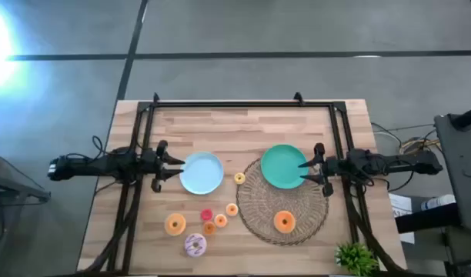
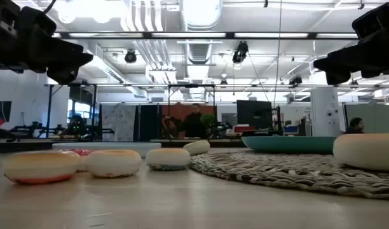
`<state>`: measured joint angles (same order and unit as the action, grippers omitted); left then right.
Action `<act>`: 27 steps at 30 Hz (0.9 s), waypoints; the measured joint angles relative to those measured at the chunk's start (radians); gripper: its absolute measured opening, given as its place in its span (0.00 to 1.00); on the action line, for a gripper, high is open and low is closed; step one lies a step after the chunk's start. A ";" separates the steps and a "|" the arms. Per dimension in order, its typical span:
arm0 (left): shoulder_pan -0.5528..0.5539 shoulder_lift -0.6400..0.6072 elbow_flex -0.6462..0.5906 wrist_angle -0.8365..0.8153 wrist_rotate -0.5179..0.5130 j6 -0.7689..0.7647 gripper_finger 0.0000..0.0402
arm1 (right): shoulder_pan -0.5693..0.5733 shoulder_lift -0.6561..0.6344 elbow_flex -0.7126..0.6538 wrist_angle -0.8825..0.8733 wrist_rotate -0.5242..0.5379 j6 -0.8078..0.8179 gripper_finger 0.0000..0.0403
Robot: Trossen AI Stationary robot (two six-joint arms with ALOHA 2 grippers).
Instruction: Pick & Place donuts
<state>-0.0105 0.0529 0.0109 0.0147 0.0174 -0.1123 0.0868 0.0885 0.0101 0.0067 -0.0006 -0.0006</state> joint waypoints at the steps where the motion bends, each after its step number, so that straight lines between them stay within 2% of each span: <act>1: 0.000 0.000 0.000 0.000 0.000 0.000 0.29 | 0.000 0.000 0.000 0.000 0.000 0.000 0.41; 23: 0.000 0.000 0.000 0.000 0.000 0.000 0.29 | 0.000 0.000 0.000 0.000 0.000 0.000 0.41; 24: 0.000 0.000 0.000 0.000 0.000 0.000 0.29 | 0.000 0.000 0.000 0.000 0.002 -0.024 0.41; 27: 0.000 0.000 0.000 0.000 0.000 0.000 0.29 | -0.003 0.000 0.000 0.010 0.043 -0.344 0.41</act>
<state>-0.0106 0.0529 0.0110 0.0147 0.0177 -0.1123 0.0837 0.0887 0.0097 0.0169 0.0423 -0.3450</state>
